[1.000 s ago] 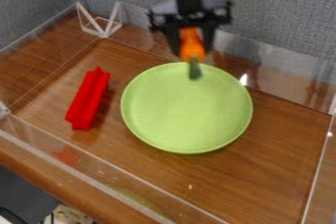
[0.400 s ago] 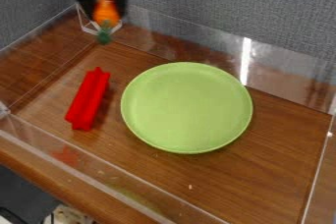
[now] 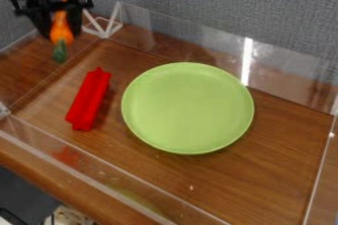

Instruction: Put the carrot on the left side

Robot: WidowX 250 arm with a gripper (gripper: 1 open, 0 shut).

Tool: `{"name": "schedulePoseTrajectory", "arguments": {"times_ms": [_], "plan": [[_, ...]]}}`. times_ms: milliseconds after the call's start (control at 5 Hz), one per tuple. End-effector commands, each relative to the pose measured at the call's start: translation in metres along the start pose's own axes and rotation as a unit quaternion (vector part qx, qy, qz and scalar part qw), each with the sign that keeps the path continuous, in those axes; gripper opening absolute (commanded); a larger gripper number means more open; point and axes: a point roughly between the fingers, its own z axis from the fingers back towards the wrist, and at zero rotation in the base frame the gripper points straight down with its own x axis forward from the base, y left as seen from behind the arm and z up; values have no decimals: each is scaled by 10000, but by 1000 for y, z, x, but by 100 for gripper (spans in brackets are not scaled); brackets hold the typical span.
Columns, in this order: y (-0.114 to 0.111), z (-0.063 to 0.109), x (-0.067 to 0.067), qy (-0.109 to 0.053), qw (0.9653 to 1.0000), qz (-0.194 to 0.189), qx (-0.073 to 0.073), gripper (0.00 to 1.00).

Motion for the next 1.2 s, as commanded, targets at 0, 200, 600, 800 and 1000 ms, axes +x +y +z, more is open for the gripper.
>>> {"name": "schedulePoseTrajectory", "arguments": {"times_ms": [0,200,600,800,1000], "plan": [[-3,-17,4,-166,9980,-608,-107,0],[-11,-43,3,-72,9904,-1362,-215,100],[-13,-53,2,-95,9829,-1831,-146,0],[-16,-49,-3,-99,9877,-1559,32,0],[-22,-43,-7,-117,9916,-1280,136,100]]}}
